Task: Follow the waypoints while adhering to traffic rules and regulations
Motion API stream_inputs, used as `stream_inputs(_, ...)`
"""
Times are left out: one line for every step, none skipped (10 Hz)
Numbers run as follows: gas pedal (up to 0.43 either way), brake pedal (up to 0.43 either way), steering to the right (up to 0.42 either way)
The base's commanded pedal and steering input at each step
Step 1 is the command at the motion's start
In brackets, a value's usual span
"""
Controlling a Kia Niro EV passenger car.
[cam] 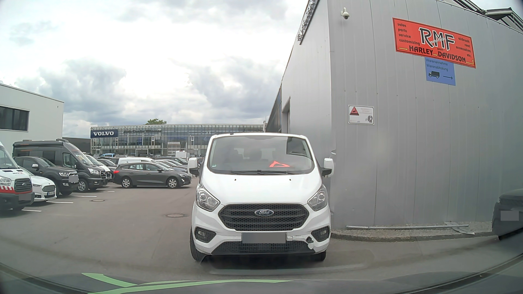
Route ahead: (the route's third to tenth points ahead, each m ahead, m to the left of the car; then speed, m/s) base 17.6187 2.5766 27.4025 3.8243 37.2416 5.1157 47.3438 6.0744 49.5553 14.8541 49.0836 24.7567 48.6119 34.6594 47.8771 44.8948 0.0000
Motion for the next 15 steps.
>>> stream_inputs(0.0,0.409,-0.462)
stream_inputs(0.0,0.409,-0.462)
stream_inputs(0.0,0.409,-0.463)
stream_inputs(0.0,0.415,-0.462)
stream_inputs(0.0,0.409,-0.462)
stream_inputs(0.0,0.409,-0.462)
stream_inputs(0.0,0.409,-0.462)
stream_inputs(0.0,0.409,-0.462)
stream_inputs(0.0,0.409,-0.462)
stream_inputs(0.0,0.409,-0.462)
stream_inputs(0.0,0.409,-0.462)
stream_inputs(0.0,0.409,-0.462)
stream_inputs(0.0,0.409,-0.463)
stream_inputs(0.0,0.409,-0.462)
stream_inputs(0.0,0.409,-0.462)
